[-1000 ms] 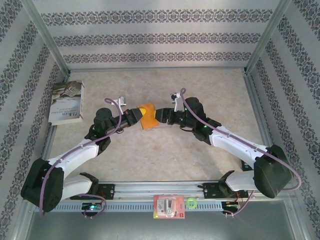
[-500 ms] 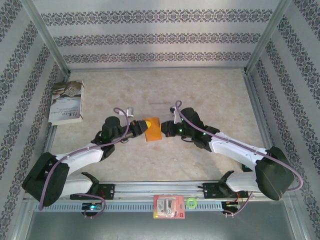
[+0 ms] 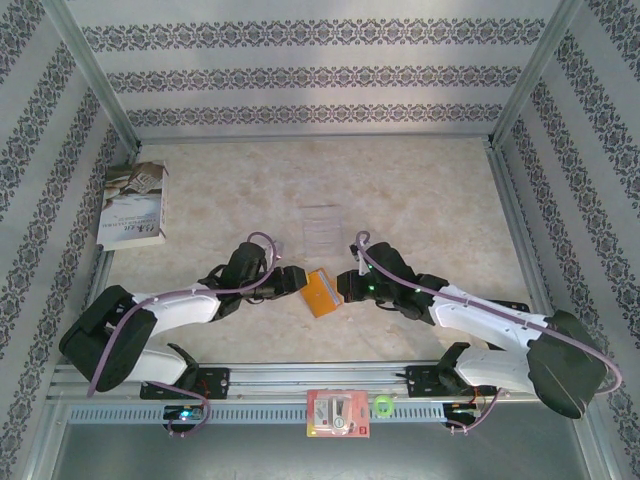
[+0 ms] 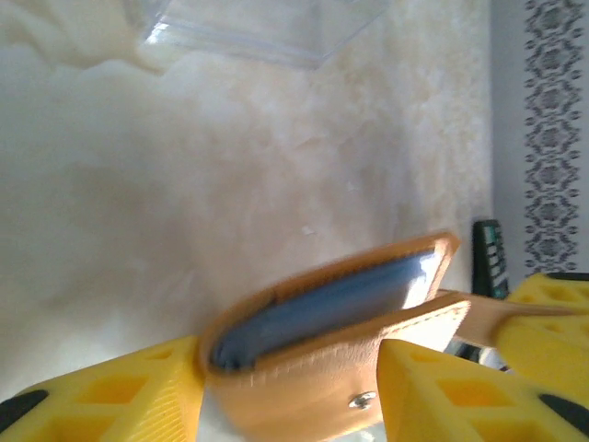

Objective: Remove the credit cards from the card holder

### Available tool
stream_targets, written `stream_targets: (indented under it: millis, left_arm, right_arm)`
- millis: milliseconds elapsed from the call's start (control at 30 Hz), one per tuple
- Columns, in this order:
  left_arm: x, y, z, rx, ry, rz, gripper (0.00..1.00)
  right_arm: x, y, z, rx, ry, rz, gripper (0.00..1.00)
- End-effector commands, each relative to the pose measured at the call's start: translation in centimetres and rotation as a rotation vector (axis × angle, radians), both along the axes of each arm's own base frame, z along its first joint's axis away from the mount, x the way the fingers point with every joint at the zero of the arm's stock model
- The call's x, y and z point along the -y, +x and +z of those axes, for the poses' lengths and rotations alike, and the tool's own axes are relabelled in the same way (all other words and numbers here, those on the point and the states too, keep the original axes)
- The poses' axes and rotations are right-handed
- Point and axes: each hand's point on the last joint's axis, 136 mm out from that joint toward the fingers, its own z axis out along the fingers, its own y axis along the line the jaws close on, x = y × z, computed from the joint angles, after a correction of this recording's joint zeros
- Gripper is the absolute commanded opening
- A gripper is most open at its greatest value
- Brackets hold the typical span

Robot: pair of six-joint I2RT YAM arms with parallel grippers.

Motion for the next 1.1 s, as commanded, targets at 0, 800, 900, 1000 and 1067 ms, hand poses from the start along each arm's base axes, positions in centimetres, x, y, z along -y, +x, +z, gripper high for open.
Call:
stream_targets:
  millis: [0, 800, 900, 1000, 1067]
  left_arm:
    - [-0.6, -0.3, -1.1, -0.033, 0.083, -0.004, 0.54]
    - [-5.2, 1.1, 4.2, 0.151, 0.147, 0.039, 0.71]
    - [-4.8, 1.2, 4.1, 0.148, 0.133, 0.027, 0.71]
    - [-4.4, 1.2, 3.9, 0.139, 0.13, 0.002, 0.71]
    - [-4.2, 1.1, 3.6, 0.131, 0.135, -0.012, 0.7]
  right_arm:
    - [0.2, -0.2, 0.5, -0.005, -0.016, -0.024, 0.0]
    - [-5.7, 0.3, 3.3, 0.017, -0.09, 0.127, 0.0]
    - [-3.9, 0.8, 2.3, 0.004, -0.147, 0.063, 0.0]
    - [-1.2, 1.4, 0.2, -0.031, -0.207, -0.027, 0.0]
    - [1.0, 1.7, -1.6, -0.067, -0.261, -0.102, 0.0]
